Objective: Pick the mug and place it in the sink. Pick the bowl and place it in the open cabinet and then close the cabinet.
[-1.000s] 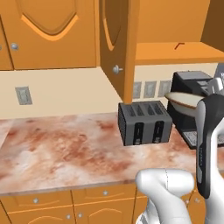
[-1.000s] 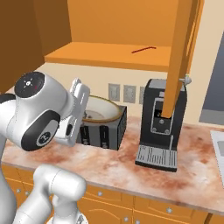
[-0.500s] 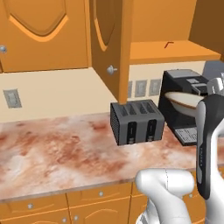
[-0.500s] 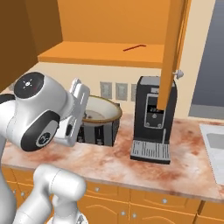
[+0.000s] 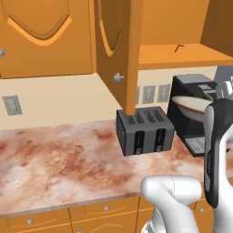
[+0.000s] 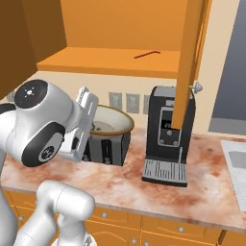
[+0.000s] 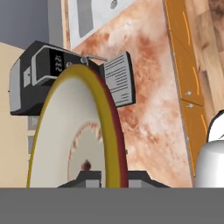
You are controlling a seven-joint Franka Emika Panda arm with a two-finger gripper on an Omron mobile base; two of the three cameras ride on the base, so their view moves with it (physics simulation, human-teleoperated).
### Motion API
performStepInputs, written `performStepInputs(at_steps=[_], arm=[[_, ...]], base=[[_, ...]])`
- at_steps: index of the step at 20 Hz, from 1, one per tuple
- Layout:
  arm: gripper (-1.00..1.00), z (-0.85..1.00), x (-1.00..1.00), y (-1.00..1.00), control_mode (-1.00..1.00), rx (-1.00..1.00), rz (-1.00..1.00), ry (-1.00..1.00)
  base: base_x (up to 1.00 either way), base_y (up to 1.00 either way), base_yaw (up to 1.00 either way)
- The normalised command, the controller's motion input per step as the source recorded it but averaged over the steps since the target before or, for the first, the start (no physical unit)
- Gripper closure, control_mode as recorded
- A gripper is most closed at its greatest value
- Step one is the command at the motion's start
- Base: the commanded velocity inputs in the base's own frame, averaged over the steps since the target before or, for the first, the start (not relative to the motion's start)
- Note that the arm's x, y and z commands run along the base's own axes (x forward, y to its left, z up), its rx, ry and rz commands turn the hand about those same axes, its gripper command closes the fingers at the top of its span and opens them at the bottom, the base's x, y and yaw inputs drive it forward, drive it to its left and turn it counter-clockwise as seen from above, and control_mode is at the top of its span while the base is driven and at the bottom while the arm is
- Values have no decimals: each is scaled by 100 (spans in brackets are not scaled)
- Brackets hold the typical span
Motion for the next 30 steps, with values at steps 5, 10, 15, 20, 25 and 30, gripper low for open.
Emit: performStepInputs(at_steps=[5, 10, 15, 20, 25, 30], arm=[[100, 0, 0, 0, 100, 0, 0, 0], [100, 0, 0, 0, 100, 0, 0, 0], [100, 0, 0, 0, 100, 0, 0, 0], [100, 0, 0, 0, 100, 0, 0, 0], [100, 33, 0, 13, -100, 0, 0, -9], [100, 47, -1, 8, -100, -3, 0, -12]], base=[[84, -60, 15], [68, -31, 12], [57, -20, 1], [45, -3, 0], [0, 0, 0], [0, 0, 0]])
